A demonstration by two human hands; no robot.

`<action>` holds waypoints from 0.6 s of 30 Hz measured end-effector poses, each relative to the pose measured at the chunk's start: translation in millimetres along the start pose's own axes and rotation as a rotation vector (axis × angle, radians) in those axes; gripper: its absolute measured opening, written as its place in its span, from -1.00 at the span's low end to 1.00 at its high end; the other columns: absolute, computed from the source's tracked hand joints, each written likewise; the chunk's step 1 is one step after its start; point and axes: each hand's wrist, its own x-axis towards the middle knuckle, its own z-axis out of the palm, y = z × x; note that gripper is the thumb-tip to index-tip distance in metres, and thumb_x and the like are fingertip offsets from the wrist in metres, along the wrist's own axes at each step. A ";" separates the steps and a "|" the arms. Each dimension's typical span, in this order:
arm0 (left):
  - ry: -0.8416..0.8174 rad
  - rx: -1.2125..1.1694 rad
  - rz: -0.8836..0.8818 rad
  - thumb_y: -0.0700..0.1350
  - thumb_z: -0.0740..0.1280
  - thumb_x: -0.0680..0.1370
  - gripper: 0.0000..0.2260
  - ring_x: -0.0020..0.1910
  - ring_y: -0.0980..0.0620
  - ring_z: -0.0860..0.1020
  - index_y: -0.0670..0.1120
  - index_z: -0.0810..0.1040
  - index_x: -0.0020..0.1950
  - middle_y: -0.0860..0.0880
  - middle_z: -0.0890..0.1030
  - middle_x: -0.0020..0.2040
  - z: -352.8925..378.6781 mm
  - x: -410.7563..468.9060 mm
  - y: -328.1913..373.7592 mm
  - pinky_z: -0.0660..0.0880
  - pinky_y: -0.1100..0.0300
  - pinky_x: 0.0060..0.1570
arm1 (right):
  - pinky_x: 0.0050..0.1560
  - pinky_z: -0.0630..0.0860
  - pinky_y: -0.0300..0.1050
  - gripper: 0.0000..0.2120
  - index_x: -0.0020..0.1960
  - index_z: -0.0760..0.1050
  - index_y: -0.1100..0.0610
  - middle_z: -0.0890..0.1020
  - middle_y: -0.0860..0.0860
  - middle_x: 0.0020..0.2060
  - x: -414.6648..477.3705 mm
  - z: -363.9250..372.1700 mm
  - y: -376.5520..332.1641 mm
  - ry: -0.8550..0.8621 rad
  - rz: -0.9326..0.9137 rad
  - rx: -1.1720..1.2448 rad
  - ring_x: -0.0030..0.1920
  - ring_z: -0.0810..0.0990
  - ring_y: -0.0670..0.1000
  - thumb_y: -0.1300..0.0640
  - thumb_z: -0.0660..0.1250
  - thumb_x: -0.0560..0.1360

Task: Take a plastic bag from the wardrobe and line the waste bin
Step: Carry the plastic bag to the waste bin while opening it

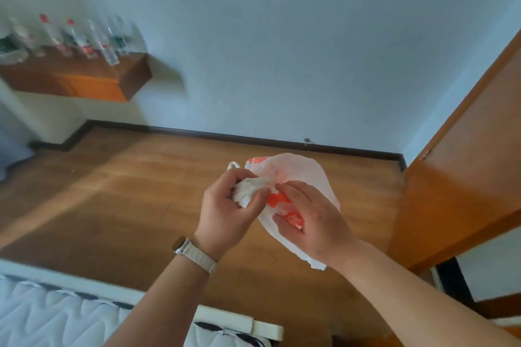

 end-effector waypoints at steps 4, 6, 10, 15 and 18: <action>0.087 0.054 -0.020 -0.16 0.54 0.42 -0.74 -0.25 0.18 0.60 0.13 0.53 -0.07 0.13 0.63 -0.14 -28.1 9.6 -2.4 0.50 0.40 -0.28 | 0.16 0.55 -0.11 -0.57 0.34 0.43 0.07 0.55 -0.05 0.21 36.0 13.8 -12.6 -0.050 -0.090 0.042 0.17 0.52 -0.06 -0.10 0.31 0.54; 0.135 0.071 -0.027 -0.15 0.53 0.42 -0.76 -0.24 0.17 0.60 0.10 0.54 -0.06 0.13 0.63 -0.14 -39.8 14.6 -4.8 0.52 0.38 -0.28 | 0.16 0.55 -0.12 -0.57 0.35 0.42 0.05 0.55 -0.06 0.22 53.1 21.3 -17.0 -0.070 -0.132 0.063 0.16 0.52 -0.07 -0.11 0.30 0.55; 0.243 0.096 -0.043 -0.14 0.52 0.42 -0.78 -0.26 0.19 0.58 0.06 0.55 -0.04 0.11 0.61 -0.16 -57.3 25.5 -14.4 0.49 0.41 -0.30 | 0.14 0.58 -0.09 -0.58 0.35 0.41 0.01 0.55 -0.08 0.22 87.9 39.9 -16.6 -0.112 -0.208 0.110 0.16 0.53 -0.08 -0.13 0.30 0.55; 0.352 0.184 -0.079 -0.09 0.53 0.43 -0.75 -0.28 0.15 0.57 0.15 0.52 -0.03 0.11 0.60 -0.15 -66.4 48.3 -29.4 0.51 0.38 -0.33 | 0.13 0.58 -0.13 -0.59 0.32 0.44 0.04 0.58 -0.07 0.20 135.8 70.6 -2.9 -0.157 -0.293 0.218 0.14 0.55 -0.08 -0.12 0.30 0.54; 0.420 0.231 -0.113 0.04 0.50 0.41 -0.78 -0.28 0.11 0.56 0.10 0.51 -0.03 0.11 0.58 -0.16 -62.4 73.1 -38.7 0.53 0.31 -0.33 | 0.15 0.52 -0.23 -0.59 0.31 0.45 0.06 0.59 -0.06 0.19 168.5 85.5 13.9 -0.187 -0.342 0.278 0.13 0.56 -0.06 -0.08 0.36 0.53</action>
